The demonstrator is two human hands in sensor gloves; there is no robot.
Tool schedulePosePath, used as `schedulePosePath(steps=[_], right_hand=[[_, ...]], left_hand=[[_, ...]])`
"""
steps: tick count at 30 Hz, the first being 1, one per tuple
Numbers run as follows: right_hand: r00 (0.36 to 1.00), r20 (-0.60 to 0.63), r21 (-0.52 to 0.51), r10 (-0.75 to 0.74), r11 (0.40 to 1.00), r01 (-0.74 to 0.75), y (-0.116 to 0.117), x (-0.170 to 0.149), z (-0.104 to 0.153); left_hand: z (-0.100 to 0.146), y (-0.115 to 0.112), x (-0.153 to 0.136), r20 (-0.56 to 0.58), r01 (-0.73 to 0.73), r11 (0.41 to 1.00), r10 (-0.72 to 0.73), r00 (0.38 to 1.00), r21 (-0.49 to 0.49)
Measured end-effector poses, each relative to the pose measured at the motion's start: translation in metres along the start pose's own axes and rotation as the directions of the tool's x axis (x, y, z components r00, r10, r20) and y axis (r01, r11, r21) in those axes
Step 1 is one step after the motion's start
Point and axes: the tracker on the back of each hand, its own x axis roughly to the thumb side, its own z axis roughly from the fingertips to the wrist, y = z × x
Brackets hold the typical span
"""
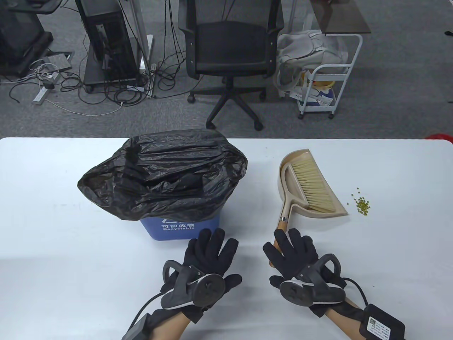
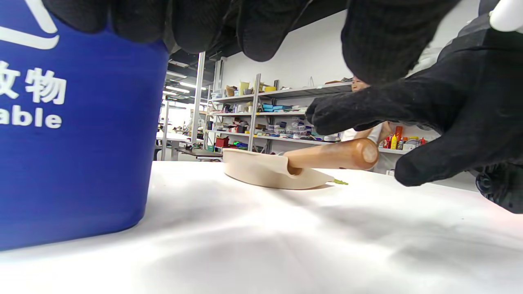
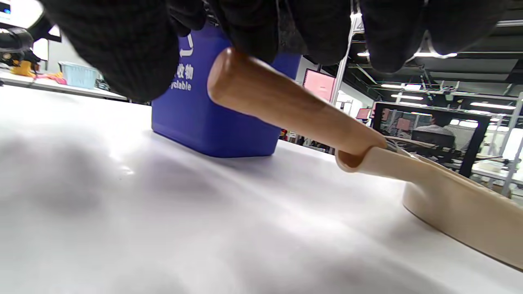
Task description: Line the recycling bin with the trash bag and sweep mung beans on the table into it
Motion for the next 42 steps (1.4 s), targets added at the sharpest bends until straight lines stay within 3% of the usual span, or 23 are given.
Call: schedulePosePath(steps=[13,17,23,30,37,42], right_hand=[[0.977,-0.157,0.016,0.147,0.989,-0.146,0.017,0.007,-0.016],[0.962,-0.199,0.067,0.189,0.982,-0.179,0.019,0.015,-0.022],[0.934,-0.24,0.054,0.265,0.964,-0.259,0.021,0.024,-0.028],[0.92,-0.28,0.095,0.273,0.962,-0.257,0.017,0.028,-0.034],[0.893,-0.282,0.035,0.352,0.934,-0.357,0.013,0.028,-0.032],[0.89,-0.274,-0.032,0.365,0.921,-0.388,-0.002,0.021,-0.03]], left_hand=[[-0.001,-0.001,-0.003,-0.034,0.0,1.0,0.0,0.999,-0.018],[-0.001,-0.001,-0.005,-0.041,-0.01,1.0,0.009,0.999,-0.022],[-0.002,-0.003,-0.003,-0.035,-0.021,0.999,0.019,0.999,-0.038],[-0.001,-0.002,-0.005,-0.048,-0.03,0.999,0.028,0.998,-0.039],[-0.001,0.0,-0.009,-0.072,-0.037,0.999,0.034,0.997,-0.033],[0.0,0.0,-0.01,-0.076,-0.04,0.999,0.038,0.996,-0.032]])
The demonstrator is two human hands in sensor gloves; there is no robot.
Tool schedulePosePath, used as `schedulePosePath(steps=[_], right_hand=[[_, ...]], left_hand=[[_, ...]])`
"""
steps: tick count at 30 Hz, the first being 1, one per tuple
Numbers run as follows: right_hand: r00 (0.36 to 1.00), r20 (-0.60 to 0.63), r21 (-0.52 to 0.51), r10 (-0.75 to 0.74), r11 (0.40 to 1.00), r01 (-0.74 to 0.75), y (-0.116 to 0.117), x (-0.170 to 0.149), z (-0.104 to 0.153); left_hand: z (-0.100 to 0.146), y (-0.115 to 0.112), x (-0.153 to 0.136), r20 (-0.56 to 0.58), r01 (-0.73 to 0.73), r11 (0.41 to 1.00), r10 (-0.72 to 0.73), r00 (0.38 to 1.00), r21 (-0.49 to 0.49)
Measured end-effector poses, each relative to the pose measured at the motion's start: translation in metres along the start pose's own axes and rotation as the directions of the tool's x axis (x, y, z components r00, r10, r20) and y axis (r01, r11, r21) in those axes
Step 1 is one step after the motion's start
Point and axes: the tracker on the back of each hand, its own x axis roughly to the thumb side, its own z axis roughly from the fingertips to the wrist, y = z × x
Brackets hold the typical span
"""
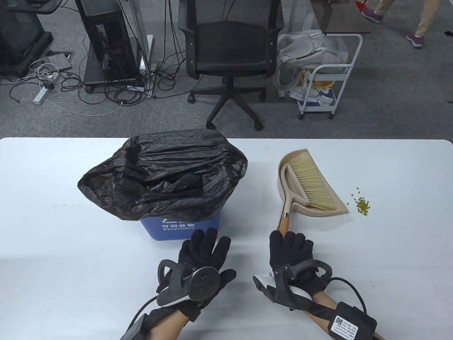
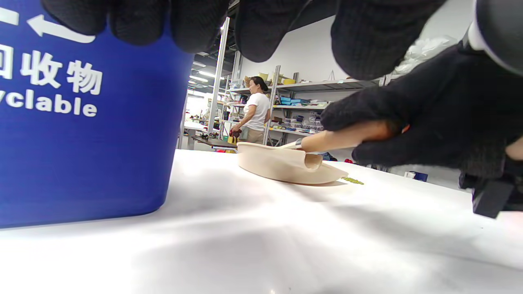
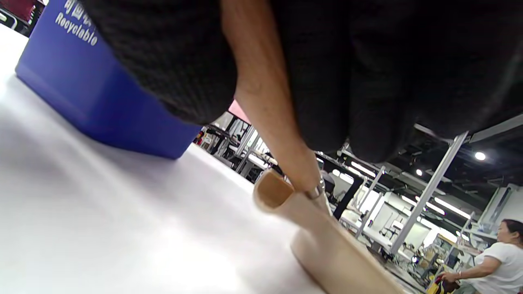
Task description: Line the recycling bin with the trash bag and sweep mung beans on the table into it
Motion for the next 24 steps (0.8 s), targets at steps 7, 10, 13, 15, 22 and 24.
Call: schedulePosePath(steps=[7,10,13,15,22,24], right_hand=[[0.998,-0.028,-0.073,-0.048,0.996,0.046,-0.027,-0.038,-0.009],[0.996,-0.05,-0.101,-0.079,0.992,0.073,-0.035,-0.058,-0.011],[0.993,-0.073,-0.148,-0.095,0.985,0.084,-0.042,-0.08,-0.008],[0.989,-0.097,-0.169,-0.115,0.981,0.098,-0.045,-0.094,-0.006],[0.973,-0.165,-0.244,-0.163,0.962,0.12,-0.052,-0.133,0.006],[0.969,-0.179,-0.263,-0.172,0.957,0.121,-0.053,-0.142,0.01]], left_hand=[[0.001,0.0,0.0,-0.004,0.001,1.0,-0.001,1.0,0.001],[0.001,0.0,-0.001,-0.007,0.001,1.0,-0.001,1.0,0.003],[0.001,0.0,-0.001,-0.01,-0.004,1.0,0.004,1.0,0.002],[0.001,0.001,-0.002,-0.013,-0.006,1.0,0.006,1.0,0.002],[0.001,0.001,-0.004,-0.023,-0.011,1.0,0.011,1.0,-0.002],[0.001,0.001,-0.004,-0.026,-0.014,1.0,0.014,1.0,-0.003]])
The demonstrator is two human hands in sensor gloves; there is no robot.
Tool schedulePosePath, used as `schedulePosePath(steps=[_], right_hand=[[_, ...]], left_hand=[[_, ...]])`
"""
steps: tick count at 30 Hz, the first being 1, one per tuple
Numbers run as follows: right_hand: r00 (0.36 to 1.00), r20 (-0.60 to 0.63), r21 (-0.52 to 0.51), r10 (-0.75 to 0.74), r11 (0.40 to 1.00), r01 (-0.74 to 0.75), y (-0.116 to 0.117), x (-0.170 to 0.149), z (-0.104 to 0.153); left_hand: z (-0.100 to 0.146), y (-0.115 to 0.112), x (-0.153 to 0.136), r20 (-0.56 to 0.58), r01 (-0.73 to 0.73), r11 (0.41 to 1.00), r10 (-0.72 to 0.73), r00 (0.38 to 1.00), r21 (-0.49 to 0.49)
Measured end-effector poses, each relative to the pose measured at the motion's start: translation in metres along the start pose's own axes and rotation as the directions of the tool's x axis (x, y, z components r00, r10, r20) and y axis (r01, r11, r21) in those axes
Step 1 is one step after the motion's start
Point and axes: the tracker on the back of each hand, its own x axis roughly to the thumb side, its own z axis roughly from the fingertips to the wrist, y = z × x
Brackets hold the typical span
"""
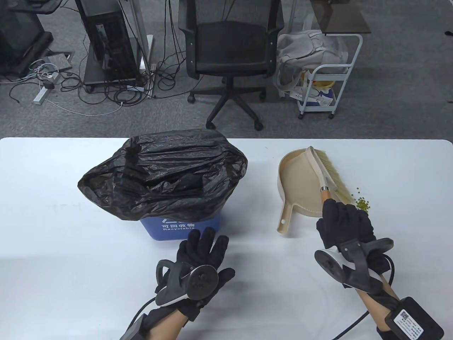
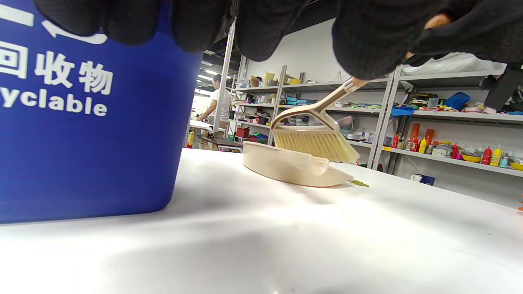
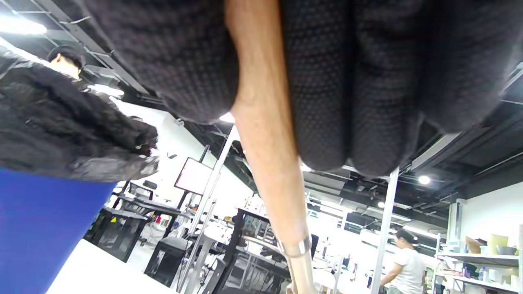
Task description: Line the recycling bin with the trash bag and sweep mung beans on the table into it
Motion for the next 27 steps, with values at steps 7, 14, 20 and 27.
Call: schedulePosePath(steps=[7,14,20,27], right_hand=[[0.995,-0.085,-0.039,-0.057,0.998,0.054,-0.007,-0.032,0.012],[0.972,-0.174,-0.082,-0.155,0.986,0.143,-0.004,-0.058,0.03],[0.951,-0.229,-0.121,-0.208,0.975,0.184,0.0,-0.074,0.041],[0.923,-0.275,-0.157,-0.271,0.959,0.235,0.001,-0.087,0.048]], left_hand=[[0.0,0.0,-0.001,-0.006,-0.001,1.0,0.0,1.0,-0.004],[-0.001,0.0,-0.002,-0.019,-0.006,1.0,0.005,1.0,-0.015],[-0.002,0.001,-0.003,-0.028,-0.008,1.0,0.008,1.0,-0.017],[-0.003,0.0,-0.003,-0.03,-0.006,1.0,0.005,1.0,-0.027]])
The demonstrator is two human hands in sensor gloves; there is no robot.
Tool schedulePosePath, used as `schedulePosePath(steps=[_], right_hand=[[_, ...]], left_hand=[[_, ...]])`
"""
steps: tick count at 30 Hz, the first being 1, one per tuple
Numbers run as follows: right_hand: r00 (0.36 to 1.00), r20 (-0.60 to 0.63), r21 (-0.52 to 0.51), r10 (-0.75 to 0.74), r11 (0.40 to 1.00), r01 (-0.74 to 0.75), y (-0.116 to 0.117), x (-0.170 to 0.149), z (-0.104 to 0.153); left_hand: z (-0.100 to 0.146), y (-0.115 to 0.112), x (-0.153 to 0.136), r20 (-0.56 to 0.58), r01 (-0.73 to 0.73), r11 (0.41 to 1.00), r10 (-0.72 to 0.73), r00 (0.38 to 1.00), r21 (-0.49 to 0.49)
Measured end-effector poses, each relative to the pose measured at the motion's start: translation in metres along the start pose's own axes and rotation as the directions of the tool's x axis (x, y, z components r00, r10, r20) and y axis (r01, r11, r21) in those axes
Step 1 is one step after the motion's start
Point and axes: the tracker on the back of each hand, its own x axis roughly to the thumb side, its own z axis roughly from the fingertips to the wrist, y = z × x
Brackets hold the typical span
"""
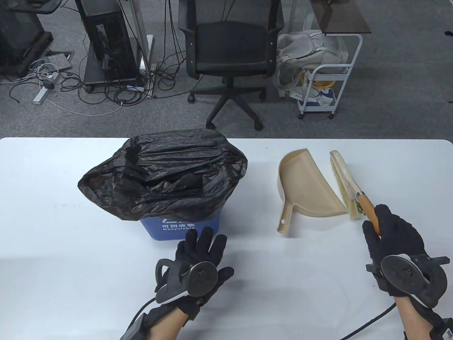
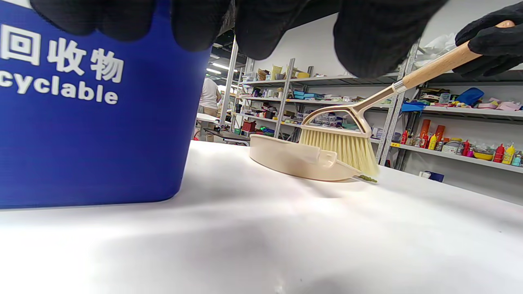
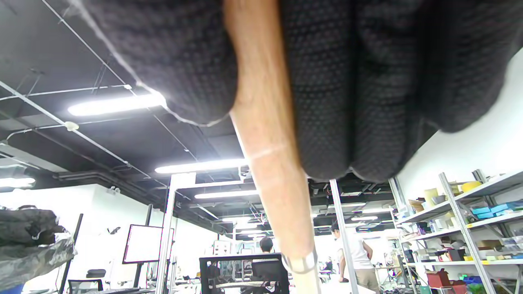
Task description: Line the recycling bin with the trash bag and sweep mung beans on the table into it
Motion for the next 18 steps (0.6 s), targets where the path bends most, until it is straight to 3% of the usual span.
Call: schedulePosePath(steps=[18], right_hand=[[0.997,-0.035,-0.014,0.062,0.998,-0.062,0.009,-0.006,0.01]], left_hand=[[0.0,0.0,-0.001,-0.013,-0.001,1.0,0.001,1.0,-0.004]])
